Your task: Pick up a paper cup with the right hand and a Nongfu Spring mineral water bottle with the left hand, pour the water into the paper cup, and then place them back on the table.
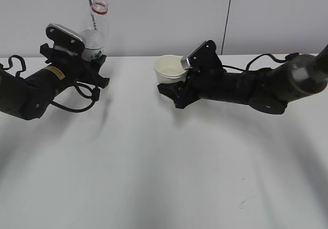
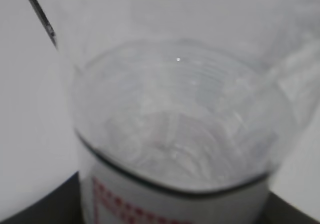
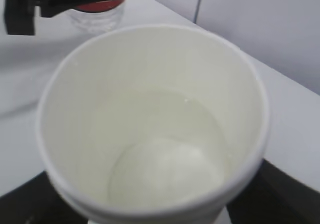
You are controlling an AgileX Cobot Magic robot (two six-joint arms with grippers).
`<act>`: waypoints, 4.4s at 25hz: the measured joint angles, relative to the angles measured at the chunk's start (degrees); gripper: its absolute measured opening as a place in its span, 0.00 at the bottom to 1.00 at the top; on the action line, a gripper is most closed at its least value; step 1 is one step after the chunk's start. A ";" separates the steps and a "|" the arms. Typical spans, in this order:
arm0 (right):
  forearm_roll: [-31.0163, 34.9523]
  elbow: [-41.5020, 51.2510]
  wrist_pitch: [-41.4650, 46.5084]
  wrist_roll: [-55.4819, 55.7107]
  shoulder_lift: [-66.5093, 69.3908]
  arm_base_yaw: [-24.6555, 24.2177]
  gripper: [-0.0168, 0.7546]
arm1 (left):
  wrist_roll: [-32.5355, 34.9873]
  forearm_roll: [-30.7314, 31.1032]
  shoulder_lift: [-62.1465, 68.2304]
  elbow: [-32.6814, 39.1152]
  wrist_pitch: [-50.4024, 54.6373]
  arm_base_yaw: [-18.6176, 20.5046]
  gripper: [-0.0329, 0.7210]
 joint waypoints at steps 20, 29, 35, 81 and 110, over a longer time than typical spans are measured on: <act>2.15 0.00 -0.01 -2.18 0.78 -13.47 0.70 | -13.86 0.14 0.00 0.00 0.94 -3.24 0.54; 6.57 -0.13 -2.57 -6.17 4.08 -13.47 0.70 | -15.92 -0.26 0.00 0.00 1.34 -3.24 0.54; 8.18 -0.27 -4.19 -7.98 6.07 -13.47 0.70 | -15.98 -0.26 0.00 0.00 1.34 -3.24 0.54; 10.66 2.82 -5.95 -5.84 7.05 -13.47 0.81 | -16.14 -0.26 0.00 0.00 1.56 -3.24 0.54; 11.28 18.11 -10.46 -7.18 -5.41 -15.59 0.80 | -16.24 -0.26 0.00 0.00 1.67 -3.24 0.54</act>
